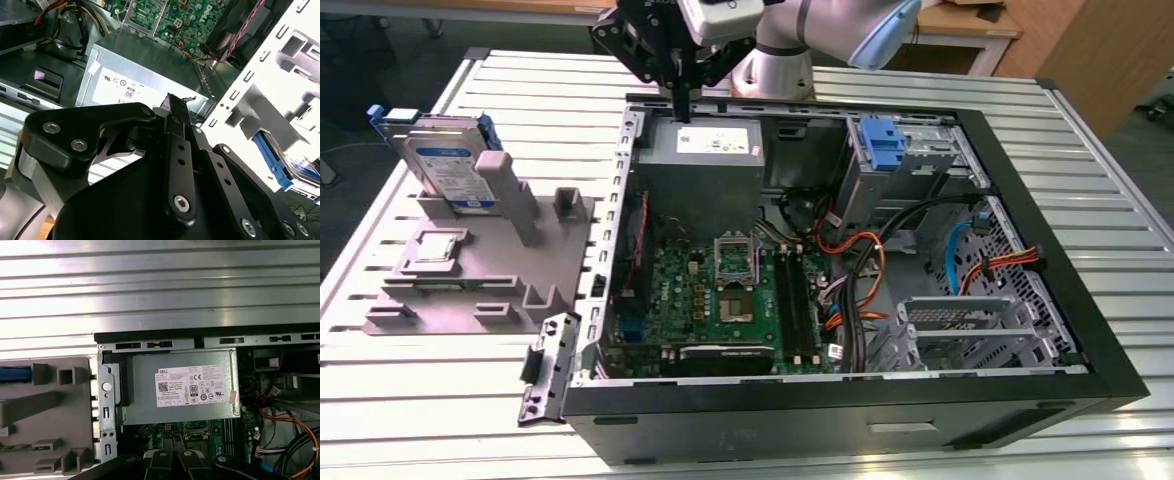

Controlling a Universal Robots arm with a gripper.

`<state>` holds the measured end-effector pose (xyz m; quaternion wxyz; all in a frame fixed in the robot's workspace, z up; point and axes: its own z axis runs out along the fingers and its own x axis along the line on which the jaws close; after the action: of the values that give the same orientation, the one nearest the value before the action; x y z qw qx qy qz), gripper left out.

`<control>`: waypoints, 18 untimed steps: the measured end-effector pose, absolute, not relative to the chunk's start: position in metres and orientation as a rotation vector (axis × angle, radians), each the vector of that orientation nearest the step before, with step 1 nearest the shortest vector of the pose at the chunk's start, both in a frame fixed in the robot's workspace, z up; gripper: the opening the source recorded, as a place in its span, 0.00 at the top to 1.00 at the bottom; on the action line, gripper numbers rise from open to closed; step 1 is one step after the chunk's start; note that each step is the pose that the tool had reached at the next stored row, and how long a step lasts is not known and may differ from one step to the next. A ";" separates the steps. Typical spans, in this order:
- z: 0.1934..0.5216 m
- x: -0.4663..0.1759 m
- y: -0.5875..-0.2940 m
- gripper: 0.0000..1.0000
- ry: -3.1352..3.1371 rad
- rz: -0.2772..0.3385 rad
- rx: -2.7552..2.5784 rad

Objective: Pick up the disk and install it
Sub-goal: 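Reach for the disk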

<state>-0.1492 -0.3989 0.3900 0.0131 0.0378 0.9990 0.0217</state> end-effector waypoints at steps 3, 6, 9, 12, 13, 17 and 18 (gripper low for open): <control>0.390 -0.150 -0.399 0.90 3.112 0.068 0.118; 0.390 -0.150 -0.399 0.90 3.112 0.068 0.118; 0.389 -0.151 -0.399 0.90 3.113 0.068 0.118; 0.389 -0.151 -0.399 0.90 3.113 0.068 0.118; 0.389 -0.152 -0.399 0.90 3.112 0.068 0.118; 0.389 -0.153 -0.399 0.90 3.112 0.068 0.118; 0.389 -0.154 -0.399 0.90 3.112 0.068 0.118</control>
<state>-0.1536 -0.3989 0.3888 0.0131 0.0379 0.9990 0.0217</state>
